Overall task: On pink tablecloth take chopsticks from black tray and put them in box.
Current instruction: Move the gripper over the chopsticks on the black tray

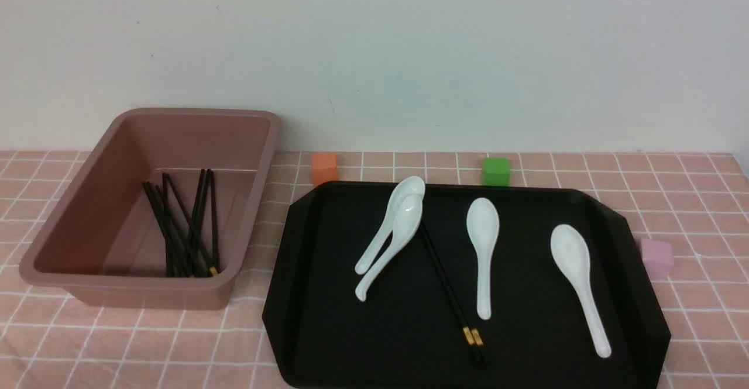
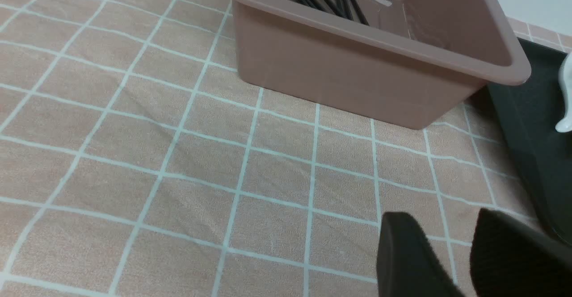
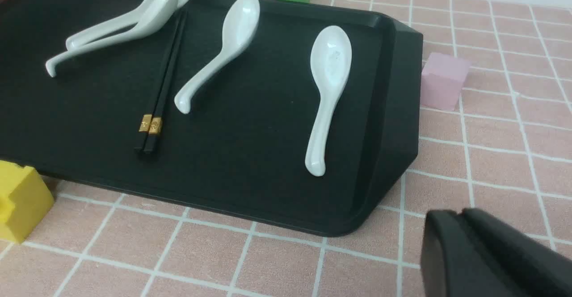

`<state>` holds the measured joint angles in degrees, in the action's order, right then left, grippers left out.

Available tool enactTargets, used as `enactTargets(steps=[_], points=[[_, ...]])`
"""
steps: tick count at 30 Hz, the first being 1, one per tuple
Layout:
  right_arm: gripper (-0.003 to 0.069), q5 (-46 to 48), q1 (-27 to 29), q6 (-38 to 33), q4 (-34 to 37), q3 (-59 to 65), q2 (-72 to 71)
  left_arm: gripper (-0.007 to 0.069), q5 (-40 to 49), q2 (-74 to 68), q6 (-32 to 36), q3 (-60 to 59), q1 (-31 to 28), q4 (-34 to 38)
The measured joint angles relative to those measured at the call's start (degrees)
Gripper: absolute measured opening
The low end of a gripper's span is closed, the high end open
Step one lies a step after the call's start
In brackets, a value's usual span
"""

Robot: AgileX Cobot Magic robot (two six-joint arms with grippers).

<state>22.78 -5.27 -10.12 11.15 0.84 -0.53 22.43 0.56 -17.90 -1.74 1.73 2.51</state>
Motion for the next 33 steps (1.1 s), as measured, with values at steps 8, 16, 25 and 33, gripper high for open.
enactTargets(steps=[8, 16, 25, 33], points=[[0.0070, 0.00, 0.00, 0.00, 0.00, 0.00, 0.00, 0.0239, 0.00, 0.00, 0.00, 0.00, 0.00, 0.00], [0.0080, 0.00, 0.00, 0.00, 0.00, 0.00, 0.00, 0.0239, 0.00, 0.00, 0.00, 0.00, 0.00, 0.00], [0.0095, -0.11, 0.00, 0.00, 0.00, 0.00, 0.00, 0.0239, 0.00, 0.00, 0.00, 0.00, 0.00, 0.00], [0.0102, -9.78, 0.00, 2.52, 14.71, 0.63, 0.00, 0.0239, 0.00, 0.00, 0.00, 0.00, 0.00, 0.00]])
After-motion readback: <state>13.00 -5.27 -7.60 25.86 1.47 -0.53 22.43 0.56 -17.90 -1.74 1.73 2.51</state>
